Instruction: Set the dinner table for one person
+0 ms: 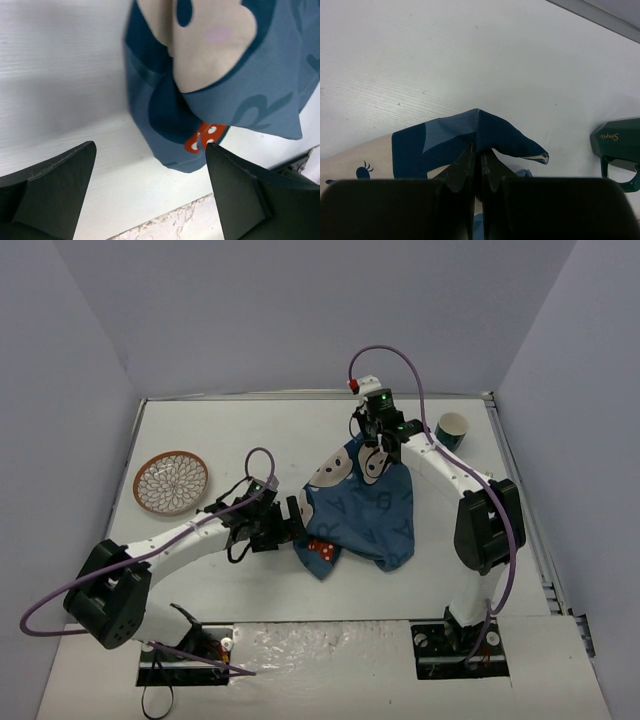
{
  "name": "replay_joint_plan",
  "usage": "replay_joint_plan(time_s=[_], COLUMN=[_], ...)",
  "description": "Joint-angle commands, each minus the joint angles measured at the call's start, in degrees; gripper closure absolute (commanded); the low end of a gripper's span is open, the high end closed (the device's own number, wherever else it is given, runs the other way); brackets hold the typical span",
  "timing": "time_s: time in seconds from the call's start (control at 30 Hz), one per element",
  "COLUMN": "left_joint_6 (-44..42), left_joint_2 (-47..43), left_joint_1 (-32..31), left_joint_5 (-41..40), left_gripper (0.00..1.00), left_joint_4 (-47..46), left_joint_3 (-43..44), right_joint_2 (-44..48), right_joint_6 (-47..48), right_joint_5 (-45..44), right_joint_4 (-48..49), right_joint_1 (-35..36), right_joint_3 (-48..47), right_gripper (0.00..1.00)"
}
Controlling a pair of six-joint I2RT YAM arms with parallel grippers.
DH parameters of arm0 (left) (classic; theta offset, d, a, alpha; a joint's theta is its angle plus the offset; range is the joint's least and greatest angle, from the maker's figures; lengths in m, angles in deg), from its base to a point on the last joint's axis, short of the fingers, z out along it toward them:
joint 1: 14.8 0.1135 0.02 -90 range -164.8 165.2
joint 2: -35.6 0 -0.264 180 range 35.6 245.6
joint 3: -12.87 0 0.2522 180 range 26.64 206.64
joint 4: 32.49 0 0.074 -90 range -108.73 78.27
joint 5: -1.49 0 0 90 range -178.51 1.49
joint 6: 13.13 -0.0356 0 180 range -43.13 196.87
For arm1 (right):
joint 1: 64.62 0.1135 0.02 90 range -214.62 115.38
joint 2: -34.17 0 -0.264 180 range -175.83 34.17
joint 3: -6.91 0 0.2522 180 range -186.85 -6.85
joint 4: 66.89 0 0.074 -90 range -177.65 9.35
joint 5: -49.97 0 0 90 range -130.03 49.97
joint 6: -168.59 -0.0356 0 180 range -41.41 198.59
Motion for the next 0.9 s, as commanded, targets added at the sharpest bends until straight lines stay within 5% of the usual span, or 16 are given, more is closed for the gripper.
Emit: replay_joint_plan(time_s=[0.0, 0.5, 0.63, 0.87], left_joint_6=[-1.9, -0.2, -1.0, -2.0], left_joint_2=[4.9, 13.1, 14.7, 12.5], left_joint_1=[-2.3, -7.8, -7.1, -3.7], left_joint_5=[3.8, 6.1, 7.2, 6.2], left_gripper=[0.13, 0.21, 0.33, 0.77], left_joint_4=[-1.3, -1.2, -1.4, -0.8], left_joint_3=[6.0, 8.3, 9.2, 7.7], right_joint_2=[0.3, 1.7, 2.4, 5.0], right_joint_6=[-2.8, -4.8, -4.7, -3.9], right_joint_5=[-2.4, -1.2, -0.6, -1.0], right_joint_4=[3.3, 6.0, 6.2, 6.2], right_joint_1=[-0.6, -2.7, -2.7, -3.8], right_joint_3=[-1.9, 1.2, 1.8, 3.9], right_gripper=[1.00, 1.00, 1.00, 1.00])
